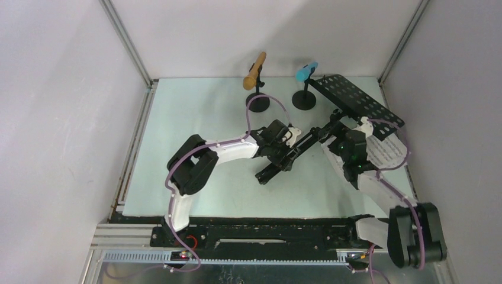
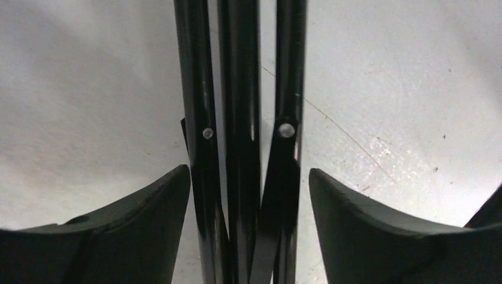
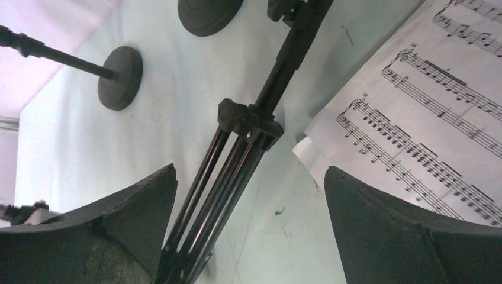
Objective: Pack up the instrument practice props
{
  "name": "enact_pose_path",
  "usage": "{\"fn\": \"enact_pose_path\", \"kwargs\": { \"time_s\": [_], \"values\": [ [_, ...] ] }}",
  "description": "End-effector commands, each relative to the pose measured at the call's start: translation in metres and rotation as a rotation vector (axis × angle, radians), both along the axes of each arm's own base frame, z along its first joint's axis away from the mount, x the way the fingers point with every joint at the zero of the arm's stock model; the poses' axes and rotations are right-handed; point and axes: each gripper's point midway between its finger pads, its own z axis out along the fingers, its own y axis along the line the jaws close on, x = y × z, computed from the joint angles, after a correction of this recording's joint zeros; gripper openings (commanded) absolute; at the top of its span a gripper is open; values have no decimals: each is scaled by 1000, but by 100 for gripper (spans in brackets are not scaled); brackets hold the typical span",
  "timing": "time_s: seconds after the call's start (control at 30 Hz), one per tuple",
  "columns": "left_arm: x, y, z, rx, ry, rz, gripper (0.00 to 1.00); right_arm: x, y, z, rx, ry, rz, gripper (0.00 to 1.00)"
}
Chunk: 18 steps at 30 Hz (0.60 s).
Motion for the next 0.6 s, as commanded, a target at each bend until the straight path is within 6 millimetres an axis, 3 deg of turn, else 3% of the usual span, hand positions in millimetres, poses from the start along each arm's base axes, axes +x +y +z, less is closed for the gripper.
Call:
{"fn": "enact_pose_path", "kwargs": {
  "time_s": [0.0, 0.1, 0.23, 0.33, 0.5, 0.57],
  "values": [
    [20, -7, 54, -117, -151, 30, 84, -18, -3, 26, -40, -6, 22, 100],
    [21, 1, 64, -116, -181, 60, 98, -35, 1, 36, -28, -6, 61, 100],
    [19, 16, 91, -151, -239, 107, 100, -59, -1, 38, -4, 58, 70, 100],
    [12, 29, 128, -243, -303, 153, 100, -69, -2, 44, 77, 93, 103, 100],
    [-6, 74, 180, -396, -441, 278, 100, -72, -18, 47, 157, 92, 162, 100],
    [-16, 101, 180, -419, -474, 351, 100, -70, -21, 47, 176, 88, 170, 100]
  ]
}}
